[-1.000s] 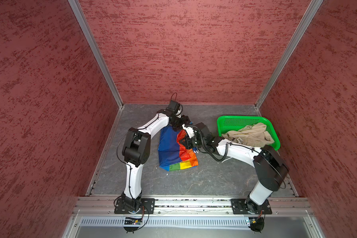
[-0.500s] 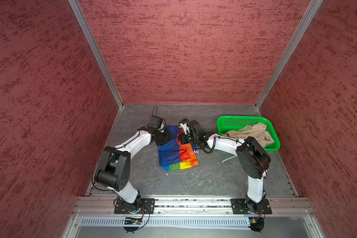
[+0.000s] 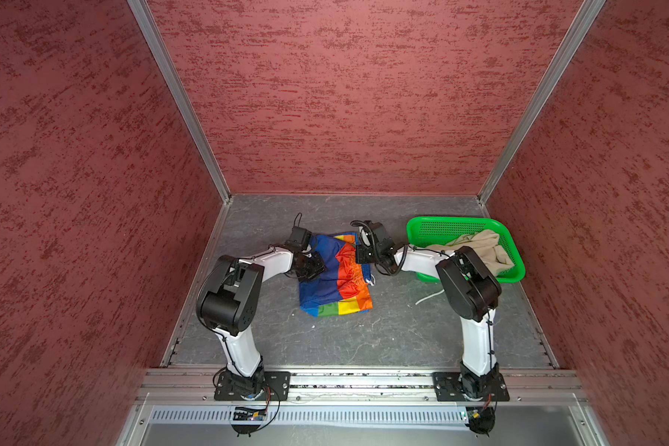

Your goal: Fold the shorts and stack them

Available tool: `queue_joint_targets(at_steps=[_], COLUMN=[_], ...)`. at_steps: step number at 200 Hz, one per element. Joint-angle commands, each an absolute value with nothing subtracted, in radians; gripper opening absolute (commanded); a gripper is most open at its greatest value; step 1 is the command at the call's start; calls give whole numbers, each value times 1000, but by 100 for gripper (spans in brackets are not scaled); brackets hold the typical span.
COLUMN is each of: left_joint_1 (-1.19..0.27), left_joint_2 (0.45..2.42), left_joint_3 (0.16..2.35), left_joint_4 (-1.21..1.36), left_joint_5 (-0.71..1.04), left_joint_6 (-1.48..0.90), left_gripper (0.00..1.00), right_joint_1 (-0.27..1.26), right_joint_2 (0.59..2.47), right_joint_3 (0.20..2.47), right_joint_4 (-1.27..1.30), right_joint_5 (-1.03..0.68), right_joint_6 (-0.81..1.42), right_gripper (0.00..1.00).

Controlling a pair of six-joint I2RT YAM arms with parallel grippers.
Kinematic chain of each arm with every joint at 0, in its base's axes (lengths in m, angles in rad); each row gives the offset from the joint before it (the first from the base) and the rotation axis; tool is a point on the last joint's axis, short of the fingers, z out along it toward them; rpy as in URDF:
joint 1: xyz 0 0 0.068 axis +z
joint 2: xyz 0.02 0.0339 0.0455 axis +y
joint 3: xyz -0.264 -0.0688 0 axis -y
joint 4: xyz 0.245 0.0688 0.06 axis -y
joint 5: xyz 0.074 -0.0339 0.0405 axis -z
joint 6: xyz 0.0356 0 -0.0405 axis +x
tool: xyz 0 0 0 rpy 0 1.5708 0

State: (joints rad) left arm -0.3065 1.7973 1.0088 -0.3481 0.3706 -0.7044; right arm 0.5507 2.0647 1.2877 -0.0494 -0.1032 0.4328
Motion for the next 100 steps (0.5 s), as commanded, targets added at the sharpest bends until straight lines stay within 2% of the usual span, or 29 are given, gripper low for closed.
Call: queue_joint_targets(at_steps=[1, 38, 58, 76, 100], left_joint_1=[-310, -313, -313, -317, -331], left_joint_2=[1853, 1876, 1858, 1804, 1693], left_joint_3=[950, 919, 939, 1005, 1110], left_joint_4=[-360, -354, -373, -426, -502], left_joint_5=[331, 330, 350, 364, 343], left_joint_6=[-709, -707, -704, -685, -656], left_gripper=[40, 40, 40, 49, 70], right_joint_1=[485, 457, 457, 457, 461], right_joint_2=[2123, 2119, 2038, 1929, 1772], right_joint_3=[1300, 1293, 1262, 1228, 1168], right_joint_4=[-62, -16, 50, 99, 134], right_joint_5=[-41, -91, -153, -188, -186], right_joint_6=[478, 513, 483, 459, 429], right_gripper=[7, 7, 12, 18, 26])
